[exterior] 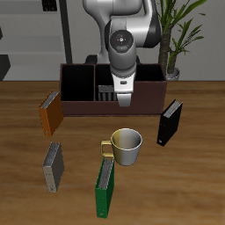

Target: Place the striped book into the back desk caddy's front compartment

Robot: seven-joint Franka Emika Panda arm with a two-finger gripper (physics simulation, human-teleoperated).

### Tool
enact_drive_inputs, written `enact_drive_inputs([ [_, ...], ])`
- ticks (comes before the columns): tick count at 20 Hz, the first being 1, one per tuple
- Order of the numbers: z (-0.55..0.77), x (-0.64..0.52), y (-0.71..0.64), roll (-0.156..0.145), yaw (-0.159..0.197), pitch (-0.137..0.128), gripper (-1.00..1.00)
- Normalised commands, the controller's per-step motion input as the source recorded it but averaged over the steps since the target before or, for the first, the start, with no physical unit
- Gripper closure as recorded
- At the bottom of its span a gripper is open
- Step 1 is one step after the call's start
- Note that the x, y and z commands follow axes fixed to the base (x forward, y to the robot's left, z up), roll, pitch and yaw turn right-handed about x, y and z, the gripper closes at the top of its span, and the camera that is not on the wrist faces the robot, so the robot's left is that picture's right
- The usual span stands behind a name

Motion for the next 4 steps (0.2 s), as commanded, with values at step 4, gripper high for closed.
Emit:
enact_drive_inputs([
  [4,0.4,-0.12,0.13,0.084,-0.151,-0.02,-1.0],
])
